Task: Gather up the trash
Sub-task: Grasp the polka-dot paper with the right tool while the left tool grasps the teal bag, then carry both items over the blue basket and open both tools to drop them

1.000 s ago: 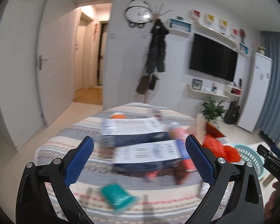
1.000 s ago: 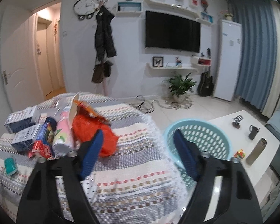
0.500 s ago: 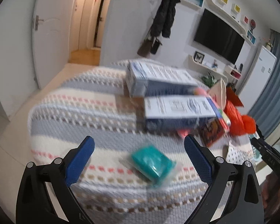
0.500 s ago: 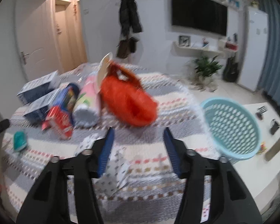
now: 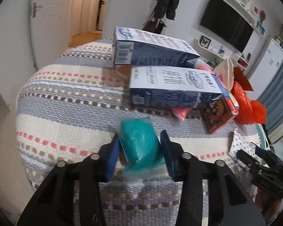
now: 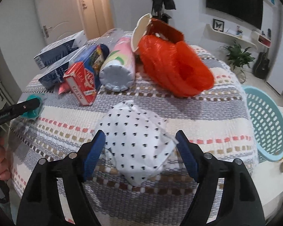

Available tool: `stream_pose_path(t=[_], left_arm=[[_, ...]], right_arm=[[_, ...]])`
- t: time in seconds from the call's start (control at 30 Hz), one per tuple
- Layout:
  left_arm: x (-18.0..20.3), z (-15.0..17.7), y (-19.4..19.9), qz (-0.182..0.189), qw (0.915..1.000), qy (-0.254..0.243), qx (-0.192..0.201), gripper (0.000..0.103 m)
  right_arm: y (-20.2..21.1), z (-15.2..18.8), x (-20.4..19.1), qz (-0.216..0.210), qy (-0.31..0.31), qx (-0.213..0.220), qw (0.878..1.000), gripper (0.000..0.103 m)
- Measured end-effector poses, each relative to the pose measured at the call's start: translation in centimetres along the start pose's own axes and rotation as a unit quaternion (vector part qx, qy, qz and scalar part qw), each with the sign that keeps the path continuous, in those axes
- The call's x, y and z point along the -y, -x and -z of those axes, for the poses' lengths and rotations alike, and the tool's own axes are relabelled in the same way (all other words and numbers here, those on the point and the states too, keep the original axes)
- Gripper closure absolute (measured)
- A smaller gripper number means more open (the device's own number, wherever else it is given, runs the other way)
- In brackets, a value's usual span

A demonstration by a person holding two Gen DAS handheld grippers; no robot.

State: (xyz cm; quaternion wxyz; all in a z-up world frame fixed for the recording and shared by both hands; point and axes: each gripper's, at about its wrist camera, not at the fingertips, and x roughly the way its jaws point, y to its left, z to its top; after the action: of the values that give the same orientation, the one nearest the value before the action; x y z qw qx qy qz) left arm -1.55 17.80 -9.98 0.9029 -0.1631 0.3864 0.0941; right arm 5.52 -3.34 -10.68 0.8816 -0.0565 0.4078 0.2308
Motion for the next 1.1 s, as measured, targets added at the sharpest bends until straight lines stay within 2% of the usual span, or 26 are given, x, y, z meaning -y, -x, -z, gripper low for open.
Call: stream_pose_path(t=[0.07, 0.1, 0.13, 0.27, 0.4, 0.53, 0.7, 0.73, 0.93, 1.1], left_arm=[[0.7, 0.2, 0.1, -0.009, 0.9998, -0.018, 0.002, 0.068], [1.1, 0.3, 0.2, -0.014, 0.9996, -0.023, 0.006, 0.068], [1.4, 0.5, 0.6, -0.015, 0.9994, -0.027, 0.015, 0.069], [2.8, 0.6, 2.9, 0.007, 0.9973, -0.045, 0.058, 0.07], [5.3, -0.6, 5.2, 0.036, 0.9931, -0.068, 0.088, 0.07], [10.2, -2.6, 5.8, 0.079, 0.9863, -0.103, 0.102, 0.07], [17.5, -4.9, 4.7, 0.136, 0.9739, -0.147, 0.107, 0.07], [19.4, -5.4, 4.2, 0.147, 0.9703, -0.161, 0.105, 0.07], [28.2, -6.1, 0.5, 0.211, 0.9527, -0.204, 0.079, 0.07], [33.2, -5.5, -3.9, 0.237, 0.9446, -0.224, 0.039, 0.07]], right_arm=[[0.1, 0.0, -0.6, 0.002, 0.014, 0.005, 1.0, 0.05], [0.4, 0.1, -0.8, -0.001, 0.021, 0.008, 1.0, 0.054], [0.4, 0.1, -1.1, -0.003, 0.024, 0.012, 1.0, 0.066], [1.8, 0.3, -1.0, -0.014, 0.026, 0.03, 0.999, 0.085], [4.1, -0.6, 0.4, -0.011, 0.009, 0.062, 0.998, 0.086], [6.5, -1.9, 2.8, -0.002, -0.009, 0.094, 0.995, 0.086], [9.2, -3.6, 8.5, 0.05, -0.054, 0.136, 0.988, 0.086], [9.4, -3.8, 10.3, 0.073, -0.069, 0.14, 0.985, 0.086], [9.7, -3.2, 18.7, 0.152, -0.142, 0.134, 0.969, 0.086], [8.3, -2.1, 23.7, 0.18, -0.19, 0.107, 0.959, 0.086]])
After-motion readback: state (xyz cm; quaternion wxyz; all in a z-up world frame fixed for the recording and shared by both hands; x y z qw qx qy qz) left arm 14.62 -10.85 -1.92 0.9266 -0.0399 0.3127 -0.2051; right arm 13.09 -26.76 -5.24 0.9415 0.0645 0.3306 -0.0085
